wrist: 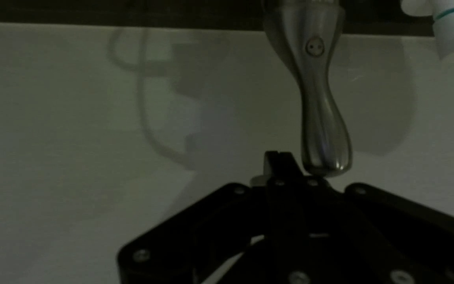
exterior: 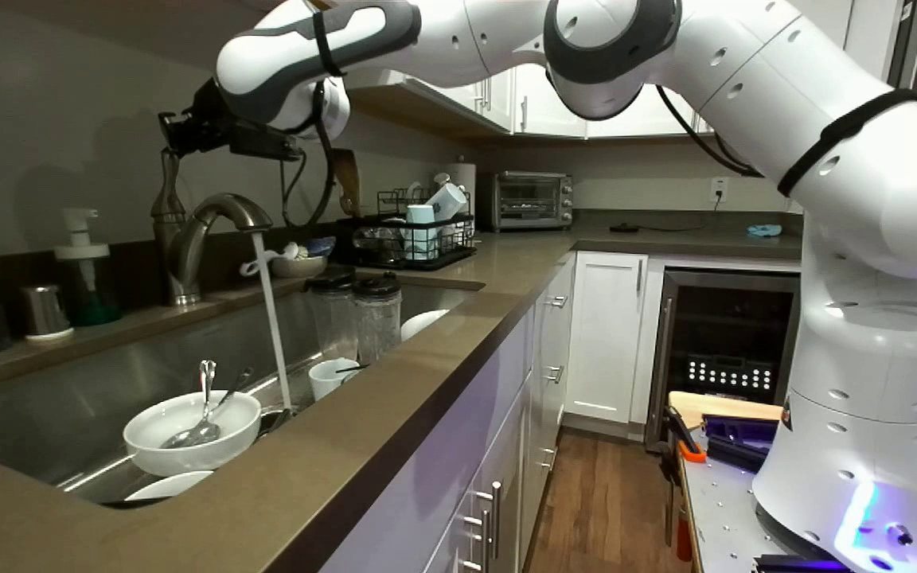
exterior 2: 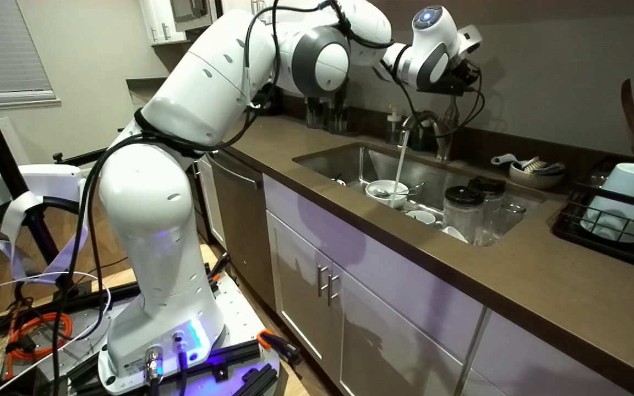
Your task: Turn the faucet down
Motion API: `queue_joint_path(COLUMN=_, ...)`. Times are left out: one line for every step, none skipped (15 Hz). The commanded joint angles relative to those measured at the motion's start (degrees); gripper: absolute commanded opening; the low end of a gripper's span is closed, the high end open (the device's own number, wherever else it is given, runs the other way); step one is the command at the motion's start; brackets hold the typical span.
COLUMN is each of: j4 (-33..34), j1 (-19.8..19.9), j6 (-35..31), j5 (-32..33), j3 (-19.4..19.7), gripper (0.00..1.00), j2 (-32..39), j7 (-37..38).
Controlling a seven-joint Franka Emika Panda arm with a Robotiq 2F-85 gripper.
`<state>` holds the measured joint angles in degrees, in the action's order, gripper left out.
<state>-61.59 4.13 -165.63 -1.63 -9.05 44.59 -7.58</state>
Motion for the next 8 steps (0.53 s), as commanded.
queue_joint_path(j4=-5.72, j1=1.59, j6=-0.64, j5=-0.49, j3=-1.74, gripper=0.02, j2=-3.35, j7=-2.03)
queue_joint_path(j4=-5.95, j1=2.06, j6=-0.12, j5=-0.68, j3=-2.53, gripper=0.02, j2=-3.54, j7=-2.64)
queue_joint_path(j4=-6.05, j1=3.19, j6=1.27, j5=-1.28, j3=-4.61, gripper=0.02, j2=-3.85, j7=-4.11)
queue_joint_path(j4=-6.27, j1=4.31, j6=2.24, j5=-1.73, j3=-6.56, gripper=0.02, j2=-4.07, j7=-5.43)
queue_joint_path(j4=-6.33, j1=5.23, j6=3.19, j5=-1.91, j3=-8.00, gripper=0.02, j2=-4.21, j7=-6.47)
queue_joint_path(j4=-6.24, j1=4.98, j6=2.68, j5=-1.06, j3=-7.01, gripper=0.02, j2=-4.20, j7=-5.36)
queue_joint_path(j4=-6.03, j1=4.85, j6=1.49, j5=-0.48, j3=-6.38, gripper=0.02, j2=-3.99, j7=-4.54)
queue_joint_path(j4=-5.84, j1=5.15, j6=1.58, j5=-0.53, j3=-6.89, gripper=0.02, j2=-3.77, j7=-4.80)
